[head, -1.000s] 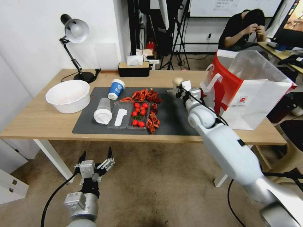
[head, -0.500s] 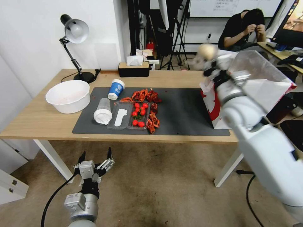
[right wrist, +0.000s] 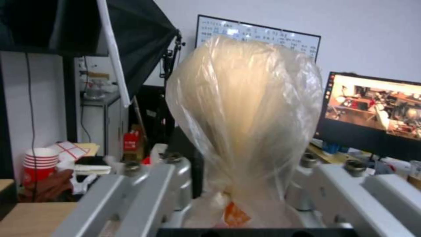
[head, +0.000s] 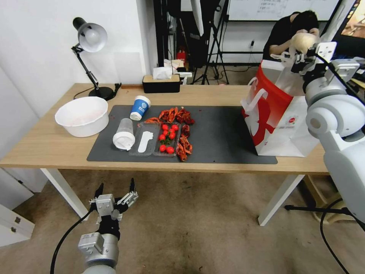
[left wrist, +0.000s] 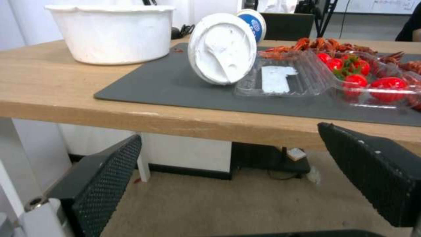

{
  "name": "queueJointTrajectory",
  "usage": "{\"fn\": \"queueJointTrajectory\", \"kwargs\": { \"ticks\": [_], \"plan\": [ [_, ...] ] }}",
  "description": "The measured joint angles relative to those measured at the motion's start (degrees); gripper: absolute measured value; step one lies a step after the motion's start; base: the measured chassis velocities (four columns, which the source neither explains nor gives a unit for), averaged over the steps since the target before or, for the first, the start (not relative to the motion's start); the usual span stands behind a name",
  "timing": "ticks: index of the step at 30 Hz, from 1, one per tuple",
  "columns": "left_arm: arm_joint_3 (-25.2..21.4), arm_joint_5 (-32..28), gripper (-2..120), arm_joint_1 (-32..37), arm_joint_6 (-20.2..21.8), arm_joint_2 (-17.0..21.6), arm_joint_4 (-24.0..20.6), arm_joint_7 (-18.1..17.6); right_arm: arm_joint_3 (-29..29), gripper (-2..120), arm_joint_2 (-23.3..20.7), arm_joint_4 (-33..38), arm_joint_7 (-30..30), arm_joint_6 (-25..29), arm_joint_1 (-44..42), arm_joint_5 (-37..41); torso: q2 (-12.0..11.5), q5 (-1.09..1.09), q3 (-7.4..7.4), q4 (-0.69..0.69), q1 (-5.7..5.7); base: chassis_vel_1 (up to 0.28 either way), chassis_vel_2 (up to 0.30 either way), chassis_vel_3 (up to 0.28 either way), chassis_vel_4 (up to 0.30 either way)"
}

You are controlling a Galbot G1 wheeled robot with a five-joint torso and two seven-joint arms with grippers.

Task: Pick up the trash from the table and place it into the takeout bag.

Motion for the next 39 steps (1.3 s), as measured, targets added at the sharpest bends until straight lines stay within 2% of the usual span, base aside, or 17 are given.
{"fn": "queueJointTrajectory", "kwargs": {
  "ticks": [2,3,6,8,12,13,14,15,19,33,37,39],
  "plan": [
    [0.00,0.00,100,0.00,0.00,0.01,0.00,0.00,0.05,28,-0.04,-0.09,0.03,-0.13,0.01,0.00,0.00,0.00,0.00,0.00,0.00,0.000,0.000,0.000,0.000],
    [-0.01,-0.01,100,0.00,0.00,0.01,-0.01,0.01,0.12,36,-0.12,-0.21,0.08,-0.28,0.03,0.00,0.00,0.00,0.00,0.00,0.00,0.000,0.000,0.000,0.000],
    [-0.01,-0.01,100,0.00,0.00,0.01,-0.01,0.01,0.12,36,-0.12,-0.21,0.08,-0.28,0.03,0.00,0.00,0.00,0.00,0.00,0.00,0.000,0.000,0.000,0.000],
    [-0.01,-0.02,100,-0.01,0.00,0.02,-0.01,0.03,0.22,59,-0.29,-0.44,0.30,-0.55,0.06,0.00,0.00,0.00,0.00,0.00,0.00,0.000,0.000,0.000,0.000],
    [0.08,-0.02,100,-0.07,0.00,0.02,-0.02,0.11,0.25,67,-0.44,-0.61,0.52,-0.67,0.06,-0.02,0.00,0.01,0.00,0.00,0.00,0.000,0.000,0.000,0.000],
    [0.22,-0.02,100,-0.12,-0.01,0.02,-0.01,0.16,0.29,76,-0.50,-0.67,0.76,-0.68,-0.02,-0.15,0.00,-0.01,0.00,0.00,0.00,0.000,0.000,0.000,0.000],
    [0.30,-0.02,100,-0.14,-0.01,0.03,0.01,0.18,0.39,82,-0.54,-0.68,0.92,-0.69,-0.17,-0.23,0.00,0.00,0.00,0.00,0.00,0.000,0.000,0.000,0.000],
    [0.30,-0.02,100,-0.14,-0.01,0.03,0.01,0.18,0.39,82,-0.54,-0.68,0.92,-0.69,-0.17,-0.23,0.00,0.00,0.00,0.00,0.00,0.000,0.000,0.000,0.000],
    [0.32,0.00,100,-0.13,-0.01,0.15,-0.06,0.18,0.48,97,-0.65,-0.72,1.13,-0.68,-0.40,-0.33,0.00,0.00,0.00,0.00,0.00,0.000,0.000,0.000,0.000],
    [0.26,0.02,100,0.28,-0.08,0.25,-0.69,0.08,0.37,100,-0.39,1.18,1.09,-0.64,-2.09,0.03,0.00,0.00,0.00,0.00,0.00,0.000,0.000,0.000,0.000],
    [0.14,0.02,100,0.19,-0.08,0.22,-0.76,0.08,0.43,100,-0.10,4.06,0.82,1.19,-3.58,3.66,0.00,-0.01,0.00,0.01,0.01,0.000,0.000,0.000,0.000],
    [-0.03,-0.03,100,0.11,-0.08,0.22,-0.83,0.09,1.16,100,0.06,8.94,-0.54,4.27,-7.25,7.87,0.00,-0.02,-0.01,0.01,0.00,0.000,0.000,0.000,0.000]
  ]
}}
